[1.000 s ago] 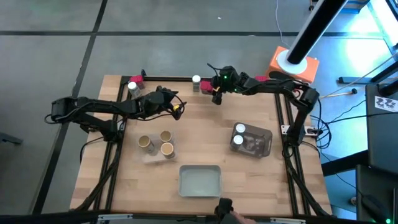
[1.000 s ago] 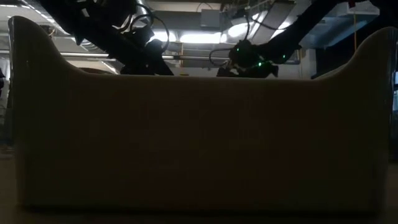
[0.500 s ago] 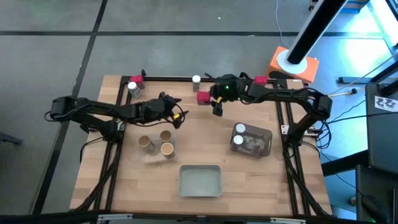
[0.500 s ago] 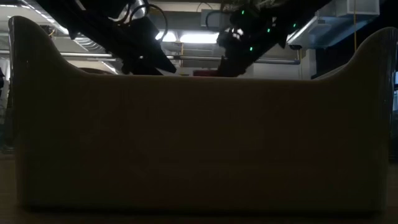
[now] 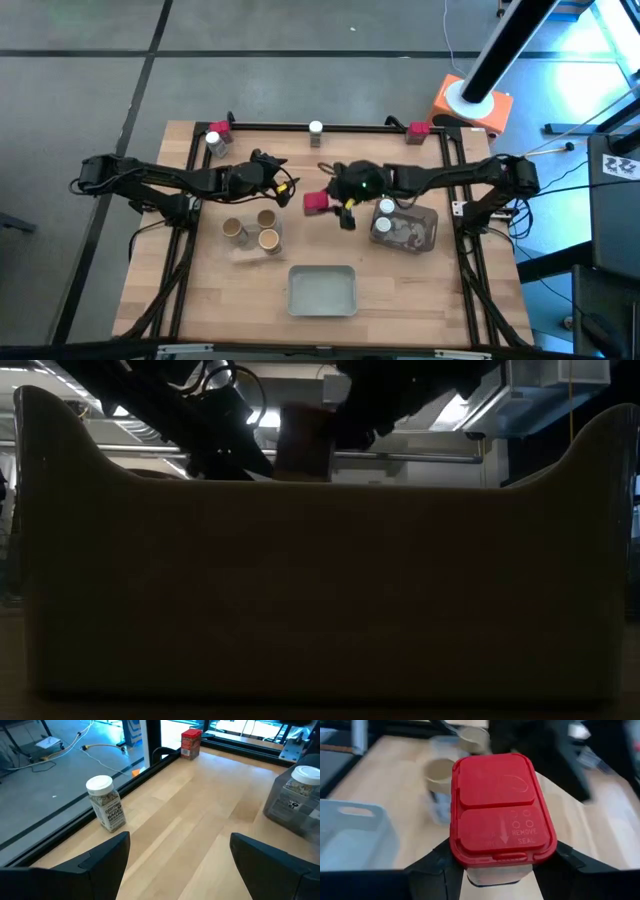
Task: Sort spices by type
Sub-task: Put the red seasoning can into the gray bin
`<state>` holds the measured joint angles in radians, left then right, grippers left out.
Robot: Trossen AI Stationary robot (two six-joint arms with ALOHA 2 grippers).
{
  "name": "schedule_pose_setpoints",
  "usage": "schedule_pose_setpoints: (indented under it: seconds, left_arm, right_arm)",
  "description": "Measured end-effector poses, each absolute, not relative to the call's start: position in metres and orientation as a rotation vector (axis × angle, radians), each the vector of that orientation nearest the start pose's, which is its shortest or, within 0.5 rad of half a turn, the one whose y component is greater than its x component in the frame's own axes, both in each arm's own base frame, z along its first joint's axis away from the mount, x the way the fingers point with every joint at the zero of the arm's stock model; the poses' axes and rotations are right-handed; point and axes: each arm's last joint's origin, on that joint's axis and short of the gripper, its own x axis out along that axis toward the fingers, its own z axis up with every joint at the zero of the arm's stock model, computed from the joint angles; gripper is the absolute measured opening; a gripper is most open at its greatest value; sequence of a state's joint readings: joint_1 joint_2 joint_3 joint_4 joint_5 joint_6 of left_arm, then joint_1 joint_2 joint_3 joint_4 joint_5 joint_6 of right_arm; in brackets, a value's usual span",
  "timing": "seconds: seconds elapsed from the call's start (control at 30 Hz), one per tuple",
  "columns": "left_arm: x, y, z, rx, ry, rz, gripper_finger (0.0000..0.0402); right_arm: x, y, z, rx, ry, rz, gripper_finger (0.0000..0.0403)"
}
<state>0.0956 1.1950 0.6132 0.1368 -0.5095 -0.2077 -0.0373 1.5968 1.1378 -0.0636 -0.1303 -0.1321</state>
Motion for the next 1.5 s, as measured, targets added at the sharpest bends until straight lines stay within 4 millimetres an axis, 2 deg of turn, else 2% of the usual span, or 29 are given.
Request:
schedule_pose_setpoints:
  seconds: [0.4,0.7,1.0,1.33,1.5]
  left_arm:
    - [0.242,0.037,0.225,-0.105,0.377,0.638,0.0327]
    - [0.242,0.037,0.225,-0.09,0.382,0.634,0.0327]
    - [0.242,0.037,0.224,-0.054,0.4,0.628,0.0327]
    - [0.241,0.038,0.223,-0.075,0.404,0.637,0.0327]
    - [0.241,0.038,0.223,-0.075,0.408,0.638,0.0327]
  right_arm:
    - [0.357,0.066,0.272,-0.015,0.419,0.201,0.0189]
    - [0.352,0.108,0.272,0.013,0.371,0.222,0.0189]
    - [0.37,0.133,0.228,0.039,0.426,0.258,0.0189]
    - [0.384,0.141,0.17,0.042,0.563,0.285,0.0189]
    - [0.388,0.141,0.157,0.024,0.575,0.229,0.0189]
